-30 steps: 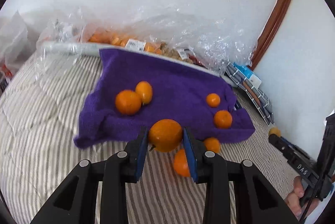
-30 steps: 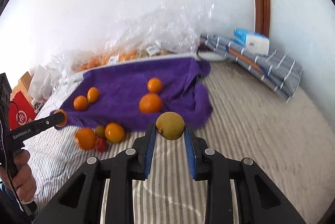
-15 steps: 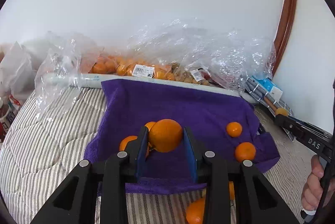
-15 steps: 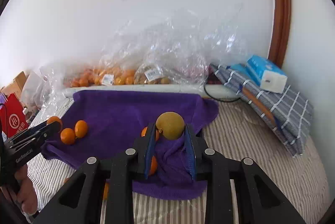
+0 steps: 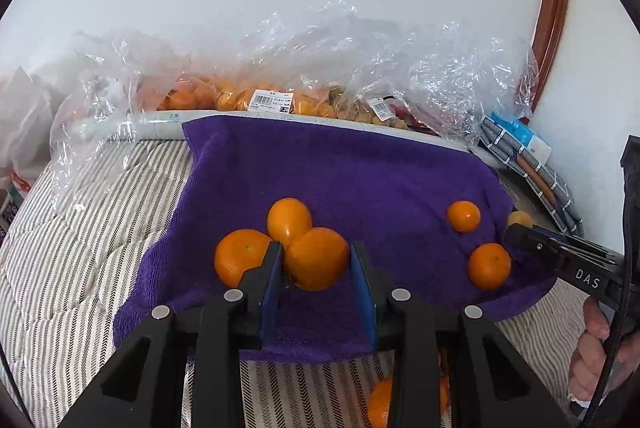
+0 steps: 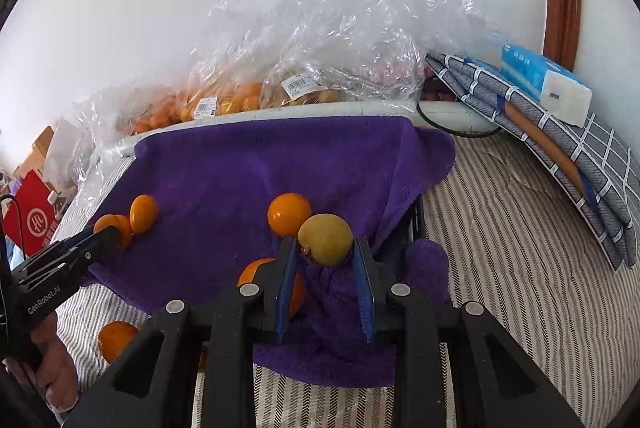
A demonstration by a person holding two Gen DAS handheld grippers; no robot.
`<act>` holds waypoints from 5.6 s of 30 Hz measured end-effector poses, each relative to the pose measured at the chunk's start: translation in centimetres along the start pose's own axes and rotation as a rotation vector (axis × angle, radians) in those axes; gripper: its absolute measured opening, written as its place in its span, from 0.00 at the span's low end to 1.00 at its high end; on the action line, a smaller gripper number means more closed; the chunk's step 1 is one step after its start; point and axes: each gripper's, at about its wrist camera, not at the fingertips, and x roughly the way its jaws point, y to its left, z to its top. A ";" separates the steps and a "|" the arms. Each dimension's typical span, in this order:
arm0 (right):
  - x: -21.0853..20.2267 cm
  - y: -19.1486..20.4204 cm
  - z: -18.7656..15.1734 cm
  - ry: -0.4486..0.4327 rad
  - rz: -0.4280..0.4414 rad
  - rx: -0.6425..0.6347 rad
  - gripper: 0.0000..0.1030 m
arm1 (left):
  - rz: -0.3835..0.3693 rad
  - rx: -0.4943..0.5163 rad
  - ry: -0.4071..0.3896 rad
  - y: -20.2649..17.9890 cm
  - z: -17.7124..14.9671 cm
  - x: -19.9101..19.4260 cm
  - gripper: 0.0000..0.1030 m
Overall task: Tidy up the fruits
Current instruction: 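Carry the yellow-green fruit and the orange up over the purple towel, then open both grippers to drop the fruits onto the towel, then grasp an orange on the bedspread with the right gripper, then grasp a large orange with the left gripper while the right gripper holds its orange, then lift both held oranges and carry them over the purple towel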
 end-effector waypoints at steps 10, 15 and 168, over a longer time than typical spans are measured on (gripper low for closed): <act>0.7 -0.2 -0.4 0.028 -0.002 -0.005 0.27 | -0.013 -0.012 0.041 -0.1 -0.6 1.0 0.31; 0.6 -0.5 -0.3 0.029 0.009 0.003 0.27 | -0.018 -0.026 0.039 0.1 -0.6 1.1 0.31; -6.7 1.7 -9.2 -0.029 0.049 0.038 0.34 | -0.175 -0.023 0.185 -0.3 -5.2 -2.7 0.57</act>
